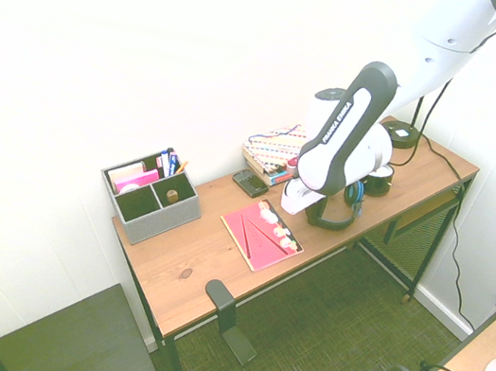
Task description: Hang the headphone
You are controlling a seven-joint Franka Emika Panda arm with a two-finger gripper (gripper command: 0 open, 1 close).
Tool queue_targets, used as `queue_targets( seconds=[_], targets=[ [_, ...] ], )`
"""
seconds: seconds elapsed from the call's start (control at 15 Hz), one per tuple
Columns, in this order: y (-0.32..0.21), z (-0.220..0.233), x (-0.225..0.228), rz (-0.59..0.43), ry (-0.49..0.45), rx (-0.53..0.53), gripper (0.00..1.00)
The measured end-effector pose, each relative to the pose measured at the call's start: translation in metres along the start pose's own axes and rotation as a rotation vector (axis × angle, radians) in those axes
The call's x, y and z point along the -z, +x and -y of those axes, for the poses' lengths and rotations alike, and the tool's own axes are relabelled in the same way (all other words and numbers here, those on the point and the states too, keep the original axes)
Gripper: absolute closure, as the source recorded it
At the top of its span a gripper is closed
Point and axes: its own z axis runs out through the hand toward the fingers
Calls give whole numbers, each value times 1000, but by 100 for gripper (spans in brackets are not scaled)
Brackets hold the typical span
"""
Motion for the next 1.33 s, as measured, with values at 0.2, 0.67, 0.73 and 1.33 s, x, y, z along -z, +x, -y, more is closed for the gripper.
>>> queue_targets(
  seconds=[0.2,0.67,0.73,1.33],
  targets=[
    [-6,10,50,20,9,-53,100],
    [-150,43,172,46,-5,-92,100],
    [-180,48,167,33,6,-101,100],
    [-326,80,2,83,25,-54,100]
  ],
)
